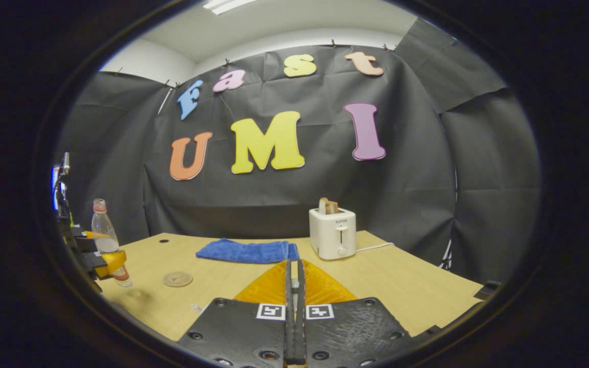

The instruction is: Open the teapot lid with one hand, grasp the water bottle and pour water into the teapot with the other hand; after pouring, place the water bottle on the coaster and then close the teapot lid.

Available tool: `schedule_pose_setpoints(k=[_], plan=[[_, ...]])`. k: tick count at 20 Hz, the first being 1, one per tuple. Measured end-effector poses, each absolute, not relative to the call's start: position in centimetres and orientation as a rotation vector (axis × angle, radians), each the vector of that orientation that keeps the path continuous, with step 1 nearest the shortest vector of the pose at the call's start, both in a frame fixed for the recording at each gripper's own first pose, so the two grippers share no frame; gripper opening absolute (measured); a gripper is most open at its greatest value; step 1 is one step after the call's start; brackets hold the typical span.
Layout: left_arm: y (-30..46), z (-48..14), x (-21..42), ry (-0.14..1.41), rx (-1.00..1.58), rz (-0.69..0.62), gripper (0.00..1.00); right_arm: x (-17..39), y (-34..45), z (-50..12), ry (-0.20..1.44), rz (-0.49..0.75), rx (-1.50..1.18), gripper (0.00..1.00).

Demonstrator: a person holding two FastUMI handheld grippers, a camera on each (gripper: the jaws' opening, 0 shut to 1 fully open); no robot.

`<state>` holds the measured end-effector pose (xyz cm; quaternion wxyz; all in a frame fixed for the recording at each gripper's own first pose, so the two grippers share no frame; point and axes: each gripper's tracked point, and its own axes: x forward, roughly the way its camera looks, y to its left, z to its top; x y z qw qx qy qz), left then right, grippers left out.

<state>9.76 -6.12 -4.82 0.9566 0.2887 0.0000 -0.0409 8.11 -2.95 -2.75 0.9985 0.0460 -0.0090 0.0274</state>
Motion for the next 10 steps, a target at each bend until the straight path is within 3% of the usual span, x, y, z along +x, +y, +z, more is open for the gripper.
schedule_pose_setpoints(k=[10], plan=[[-10.5,-7.2,9.8,0.094,1.228,-0.088,0.74,8.4,-4.4,-3.0,0.01,0.045,0.059,0.0]])
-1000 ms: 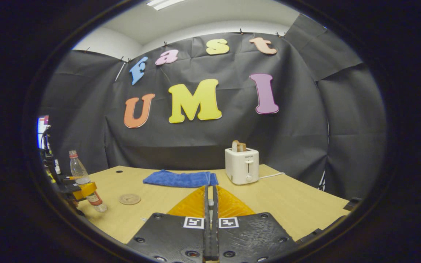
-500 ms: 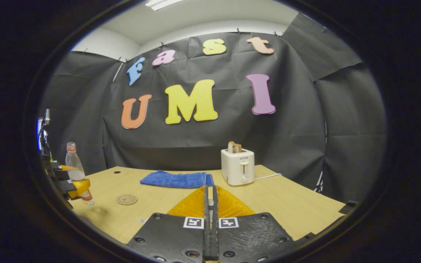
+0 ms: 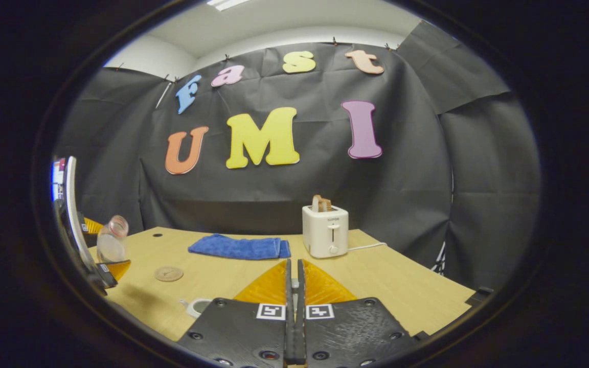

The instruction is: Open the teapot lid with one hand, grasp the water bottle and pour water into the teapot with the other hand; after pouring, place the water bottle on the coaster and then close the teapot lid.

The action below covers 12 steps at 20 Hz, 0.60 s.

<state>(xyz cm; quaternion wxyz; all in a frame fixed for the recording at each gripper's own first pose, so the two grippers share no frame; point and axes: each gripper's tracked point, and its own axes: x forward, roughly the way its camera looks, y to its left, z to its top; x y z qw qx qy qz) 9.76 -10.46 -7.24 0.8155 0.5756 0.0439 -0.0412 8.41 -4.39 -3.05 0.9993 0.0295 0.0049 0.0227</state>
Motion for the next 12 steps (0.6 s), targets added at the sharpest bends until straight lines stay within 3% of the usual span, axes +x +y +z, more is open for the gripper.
schedule_pose_setpoints(k=[3,4,12], plan=[[-11.7,-8.5,10.1,0.127,1.373,-0.105,0.77,8.3,-5.0,-2.7,0.007,0.042,0.046,0.0],[-11.8,-8.5,10.2,0.133,1.416,-0.108,0.73,8.3,-5.2,-2.6,0.005,0.041,0.045,0.0],[-13.0,-9.2,10.5,0.151,1.781,-0.087,0.73,8.4,-7.2,-2.1,0.0,0.019,0.014,0.0]])
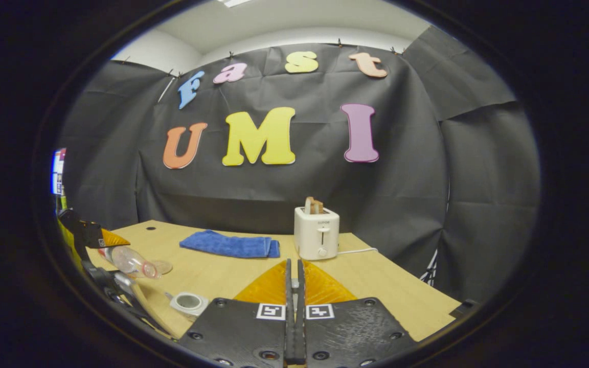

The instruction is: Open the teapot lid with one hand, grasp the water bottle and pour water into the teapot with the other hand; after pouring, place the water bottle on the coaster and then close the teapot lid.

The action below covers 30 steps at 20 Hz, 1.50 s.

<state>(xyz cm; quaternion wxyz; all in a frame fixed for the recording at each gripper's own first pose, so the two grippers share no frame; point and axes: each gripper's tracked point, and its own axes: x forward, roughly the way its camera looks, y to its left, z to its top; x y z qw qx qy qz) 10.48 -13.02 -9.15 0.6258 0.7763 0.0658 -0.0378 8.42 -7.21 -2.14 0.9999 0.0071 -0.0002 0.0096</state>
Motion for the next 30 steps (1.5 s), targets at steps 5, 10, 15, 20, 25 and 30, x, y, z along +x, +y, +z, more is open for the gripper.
schedule_pose_setpoints(k=[5,10,15,20,25,30], plan=[[-14.3,-8.9,10.4,0.136,1.923,-0.076,0.73,8.4,-7.7,-1.9,-0.008,0.019,0.012,0.0],[-14.7,-8.7,10.4,0.166,2.05,-0.057,0.73,8.3,-8.5,-1.3,-0.02,0.013,0.019,0.0],[-15.1,-8.3,10.5,0.173,2.124,-0.032,0.73,8.2,-8.9,-1.0,-0.034,0.012,0.009,0.0],[-15.5,-7.8,10.4,0.197,2.193,-0.014,0.73,8.3,-8.3,-1.1,-0.035,0.041,0.016,0.0],[-15.8,-7.7,10.3,0.233,2.255,-0.004,0.73,8.4,-7.7,-1.2,-0.034,0.072,0.017,0.0],[-16.4,-7.7,10.0,0.257,2.296,0.002,0.73,8.4,-7.5,-1.3,-0.038,0.087,0.029,0.0]])
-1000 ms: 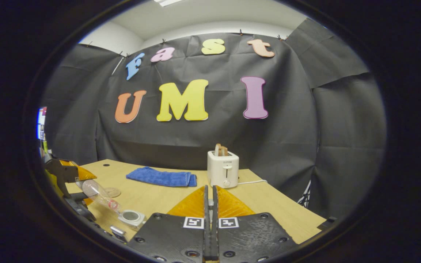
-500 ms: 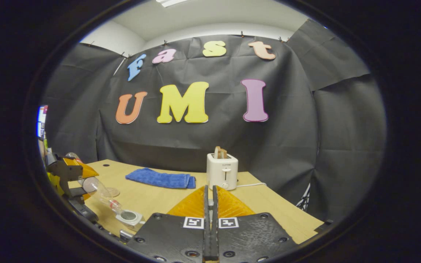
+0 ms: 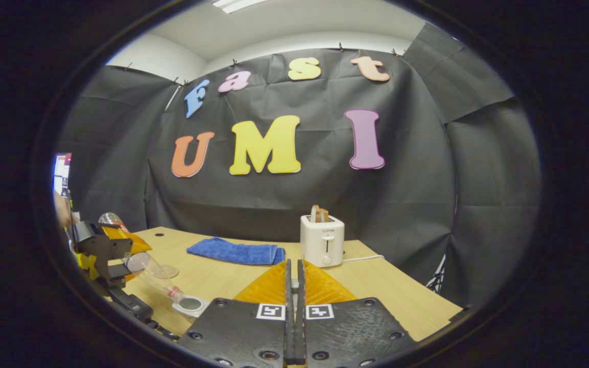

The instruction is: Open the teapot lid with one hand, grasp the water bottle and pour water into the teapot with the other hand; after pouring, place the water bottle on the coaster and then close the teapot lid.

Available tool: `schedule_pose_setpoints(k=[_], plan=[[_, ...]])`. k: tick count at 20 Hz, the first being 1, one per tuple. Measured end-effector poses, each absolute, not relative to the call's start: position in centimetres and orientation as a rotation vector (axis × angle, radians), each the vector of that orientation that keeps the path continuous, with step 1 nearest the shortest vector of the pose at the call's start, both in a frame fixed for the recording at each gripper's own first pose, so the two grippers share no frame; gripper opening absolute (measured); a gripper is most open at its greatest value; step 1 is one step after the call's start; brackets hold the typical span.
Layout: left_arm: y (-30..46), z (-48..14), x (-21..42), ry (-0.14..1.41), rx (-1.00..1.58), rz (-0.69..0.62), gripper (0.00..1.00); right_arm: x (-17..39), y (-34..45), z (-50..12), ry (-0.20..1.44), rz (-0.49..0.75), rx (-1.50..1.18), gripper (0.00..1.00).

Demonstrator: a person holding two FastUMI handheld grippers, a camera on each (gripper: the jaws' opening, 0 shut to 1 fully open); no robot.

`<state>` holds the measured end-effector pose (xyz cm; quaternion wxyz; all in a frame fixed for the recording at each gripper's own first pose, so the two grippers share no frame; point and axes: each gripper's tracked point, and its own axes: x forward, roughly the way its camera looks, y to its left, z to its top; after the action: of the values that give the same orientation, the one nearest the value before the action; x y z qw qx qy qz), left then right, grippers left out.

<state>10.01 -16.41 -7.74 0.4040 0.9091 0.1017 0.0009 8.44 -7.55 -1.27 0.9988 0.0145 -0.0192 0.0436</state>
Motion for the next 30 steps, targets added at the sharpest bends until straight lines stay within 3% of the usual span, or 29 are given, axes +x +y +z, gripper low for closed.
schedule_pose_setpoints(k=[4,5,7,11,12,13,15,20,24,30], plan=[[-17.0,-7.7,10.1,0.254,2.306,0.002,0.73,8.4,-7.7,-1.2,-0.042,0.09,0.03,0.0],[-17.1,-7.6,10.2,0.252,2.309,0.003,0.77,8.4,-7.8,-1.1,-0.045,0.086,0.027,0.0],[-17.0,-7.7,10.1,0.262,2.308,0.005,0.73,8.4,-8.1,-1.0,-0.049,0.078,0.026,0.0],[-16.9,-7.6,10.2,0.27,2.307,0.006,0.73,8.5,-8.1,-1.1,-0.046,0.08,0.028,0.0],[-16.9,-7.6,10.1,0.272,2.305,0.007,0.77,8.5,-8.1,-1.1,-0.045,0.079,0.029,0.0],[-16.8,-7.7,10.1,0.275,2.304,0.01,0.73,8.5,-8.1,-1.2,-0.043,0.077,0.03,0.0],[-16.9,-7.7,10.1,0.268,2.302,0.013,0.77,8.5,-8.1,-1.2,-0.043,0.073,0.029,0.0],[-16.1,-7.7,10.6,0.228,2.246,0.006,0.73,8.6,-8.5,-1.2,-0.047,0.052,0.005,0.0],[-14.7,-7.3,11.2,0.216,2.061,-0.011,0.73,9.0,-9.3,-1.4,-0.044,0.033,0.005,0.0],[-13.2,-7.2,12.1,0.193,1.497,-0.042,0.73,9.4,-9.9,-2.0,-0.025,0.005,0.011,0.0]])
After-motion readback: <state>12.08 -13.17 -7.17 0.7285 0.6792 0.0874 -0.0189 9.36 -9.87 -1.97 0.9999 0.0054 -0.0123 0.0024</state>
